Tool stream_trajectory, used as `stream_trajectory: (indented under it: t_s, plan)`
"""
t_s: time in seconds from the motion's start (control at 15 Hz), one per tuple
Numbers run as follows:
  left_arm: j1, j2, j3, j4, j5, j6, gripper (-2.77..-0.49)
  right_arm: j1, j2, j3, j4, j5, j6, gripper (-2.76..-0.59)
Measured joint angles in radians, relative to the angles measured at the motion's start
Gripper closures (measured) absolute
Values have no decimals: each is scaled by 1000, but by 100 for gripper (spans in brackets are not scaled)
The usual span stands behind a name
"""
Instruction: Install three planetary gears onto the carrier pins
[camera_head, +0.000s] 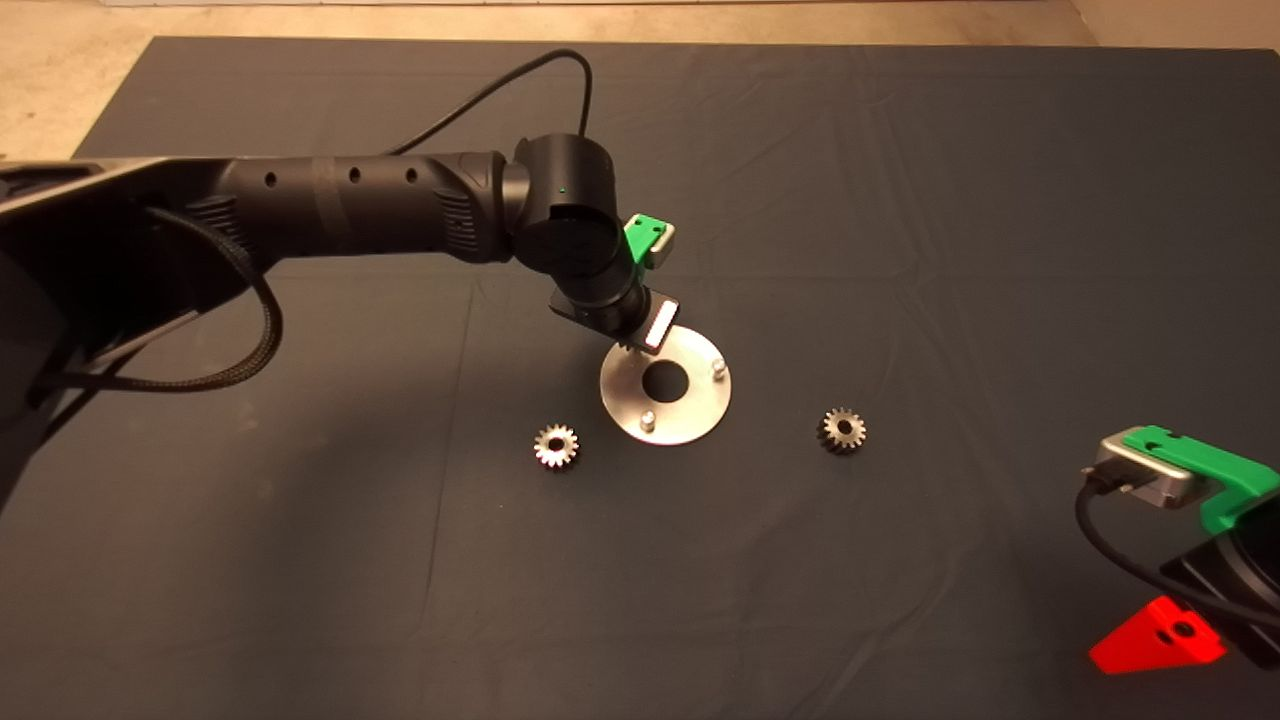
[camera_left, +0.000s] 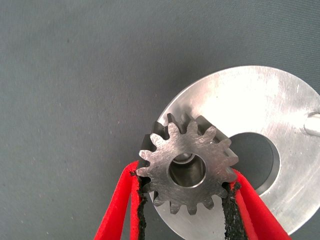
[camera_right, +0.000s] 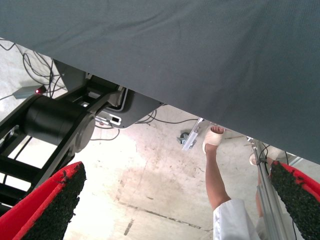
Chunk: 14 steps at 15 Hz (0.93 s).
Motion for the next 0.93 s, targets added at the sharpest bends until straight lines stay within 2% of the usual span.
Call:
stream_trajectory:
  t_s: [0.27,0.67,0.93]
  plan:
    - [0,-1,-12,-22,-5,36,-78,0,0,0,0,0,0,-275]
    - [0,-8,-12,-29,-9,37,-79,0,0,0,0,0,0,-275]
    - [0,-11,-12,-30,-13,37,-89,0,0,0,0,0,0,-275]
